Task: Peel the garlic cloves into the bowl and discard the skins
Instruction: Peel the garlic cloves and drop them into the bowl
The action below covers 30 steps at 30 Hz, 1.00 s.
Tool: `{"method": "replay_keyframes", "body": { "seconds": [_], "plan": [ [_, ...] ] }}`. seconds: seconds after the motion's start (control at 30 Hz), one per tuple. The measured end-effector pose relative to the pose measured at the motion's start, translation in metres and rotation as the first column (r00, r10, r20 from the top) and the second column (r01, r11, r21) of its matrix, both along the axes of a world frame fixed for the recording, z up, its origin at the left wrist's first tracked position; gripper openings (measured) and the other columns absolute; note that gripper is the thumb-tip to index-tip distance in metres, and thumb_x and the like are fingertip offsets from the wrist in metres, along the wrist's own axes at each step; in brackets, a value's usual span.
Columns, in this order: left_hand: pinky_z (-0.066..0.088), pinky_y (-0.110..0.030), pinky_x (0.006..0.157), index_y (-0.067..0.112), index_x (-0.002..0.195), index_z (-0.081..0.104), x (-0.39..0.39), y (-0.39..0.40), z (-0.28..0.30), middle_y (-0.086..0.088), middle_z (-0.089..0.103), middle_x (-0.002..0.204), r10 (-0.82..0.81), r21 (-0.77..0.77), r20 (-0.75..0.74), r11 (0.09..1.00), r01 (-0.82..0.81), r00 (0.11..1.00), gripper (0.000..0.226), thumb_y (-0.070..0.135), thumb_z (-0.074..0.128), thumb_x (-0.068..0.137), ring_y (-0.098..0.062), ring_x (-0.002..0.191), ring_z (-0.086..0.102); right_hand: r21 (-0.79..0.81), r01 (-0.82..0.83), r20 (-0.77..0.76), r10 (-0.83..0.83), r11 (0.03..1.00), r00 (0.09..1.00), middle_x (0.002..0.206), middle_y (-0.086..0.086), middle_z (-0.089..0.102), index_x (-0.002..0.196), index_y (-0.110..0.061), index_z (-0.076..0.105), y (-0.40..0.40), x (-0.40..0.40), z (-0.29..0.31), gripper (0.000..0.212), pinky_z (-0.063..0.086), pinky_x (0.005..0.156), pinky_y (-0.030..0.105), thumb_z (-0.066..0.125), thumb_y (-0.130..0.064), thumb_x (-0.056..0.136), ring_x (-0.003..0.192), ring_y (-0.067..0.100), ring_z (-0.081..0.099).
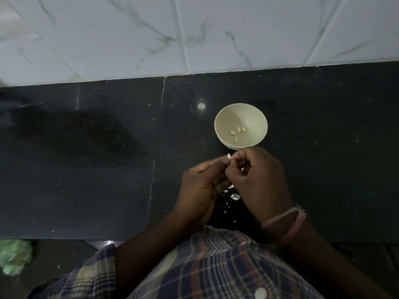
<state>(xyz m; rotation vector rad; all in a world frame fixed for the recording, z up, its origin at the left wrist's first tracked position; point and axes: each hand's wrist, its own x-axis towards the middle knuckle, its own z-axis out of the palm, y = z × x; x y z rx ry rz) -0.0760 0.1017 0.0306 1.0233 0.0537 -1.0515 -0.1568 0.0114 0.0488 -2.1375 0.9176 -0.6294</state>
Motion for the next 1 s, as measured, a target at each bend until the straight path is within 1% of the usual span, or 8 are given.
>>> {"method": "replay_keyframes", "body": {
  "seconds": [0.17,0.37,0.5,0.57,0.67,0.8,0.9,1.0],
  "plan": [
    [0.059,-0.030,0.078,-0.010,0.114,0.068,0.001,0.000,-0.001,-0.027,0.072,0.110,-0.011,-0.004,-0.002,1.000,0.011,1.000,0.031,0.011,0.064,0.091,-0.026,0.093,0.074,0.051,-0.005,-0.043,0.007,0.999,0.999,0.081,-0.004,0.062,0.083,-0.017,0.066,-0.001,0.001,-0.001,0.005,0.046,0.065,0.023,0.071,-0.017,0.083,0.072,0.006,0.056],
    [0.060,-0.028,0.074,-0.013,0.116,0.065,0.004,0.002,-0.004,-0.023,0.074,0.106,-0.057,0.005,-0.030,0.998,0.057,0.998,0.032,0.010,0.061,0.094,-0.022,0.089,0.074,0.140,-0.012,-0.089,0.024,0.990,0.996,0.084,-0.004,0.060,0.084,-0.019,0.062,-0.002,0.000,-0.002,0.007,0.038,0.058,0.007,0.069,-0.020,0.085,0.071,0.002,0.055],
    [0.060,-0.029,0.083,-0.014,0.122,0.061,0.006,0.003,-0.006,-0.025,0.070,0.114,-0.081,0.006,-0.072,0.997,0.081,0.994,0.036,0.011,0.058,0.096,-0.023,0.094,0.072,0.342,0.002,-0.036,0.011,0.940,0.999,0.077,-0.003,0.065,0.082,-0.022,0.063,-0.004,-0.002,-0.003,0.006,0.045,0.059,0.014,0.068,-0.022,0.086,0.067,0.007,0.063],
    [0.060,-0.027,0.080,-0.013,0.124,0.060,0.007,0.001,-0.006,-0.026,0.067,0.118,-0.061,0.000,-0.119,0.998,0.061,0.991,0.037,0.010,0.058,0.096,-0.022,0.095,0.071,0.476,-0.007,0.038,-0.013,0.879,0.999,0.071,0.000,0.068,0.085,-0.019,0.066,-0.006,-0.002,0.000,0.004,0.048,0.057,0.020,0.066,-0.020,0.089,0.060,0.007,0.065],
    [0.060,-0.023,0.078,-0.008,0.119,0.065,0.009,-0.001,-0.005,-0.020,0.071,0.111,-0.037,-0.012,-0.176,0.999,0.036,0.984,0.030,0.009,0.056,0.097,-0.019,0.092,0.071,0.569,-0.048,0.143,-0.041,0.821,0.989,0.071,0.006,0.071,0.094,-0.011,0.067,-0.009,-0.003,0.004,0.005,0.047,0.055,0.019,0.062,-0.011,0.093,0.055,0.004,0.062],
    [0.060,-0.022,0.078,0.003,0.101,0.074,0.010,-0.001,-0.003,-0.012,0.074,0.095,-0.038,-0.028,-0.233,0.999,0.032,0.972,0.018,0.009,0.059,0.093,-0.015,0.085,0.073,0.450,-0.002,0.191,-0.094,0.893,0.977,0.084,-0.001,0.071,0.093,-0.015,0.066,-0.008,-0.005,0.001,0.017,0.051,0.063,0.022,0.056,-0.001,0.093,0.072,0.005,0.067],
    [0.059,-0.020,0.078,0.004,0.098,0.076,0.012,-0.001,-0.003,-0.010,0.074,0.094,-0.044,-0.036,-0.240,0.999,0.036,0.970,0.018,0.009,0.060,0.093,-0.013,0.084,0.072,0.390,0.033,0.159,-0.103,0.920,0.982,0.078,-0.009,0.069,0.088,-0.018,0.064,-0.007,-0.004,0.000,0.007,0.045,0.062,0.018,0.062,-0.016,0.094,0.066,0.001,0.062],
    [0.059,-0.019,0.076,0.004,0.101,0.074,0.012,-0.001,-0.003,-0.010,0.074,0.095,-0.039,-0.020,-0.227,0.999,0.035,0.973,0.017,0.010,0.061,0.092,-0.012,0.083,0.071,0.299,0.049,0.115,-0.087,0.953,0.990,0.072,-0.006,0.066,0.081,-0.015,0.061,-0.006,-0.004,-0.002,0.021,0.047,0.063,0.023,0.064,-0.030,0.096,0.067,0.005,0.062]
  ]
}}
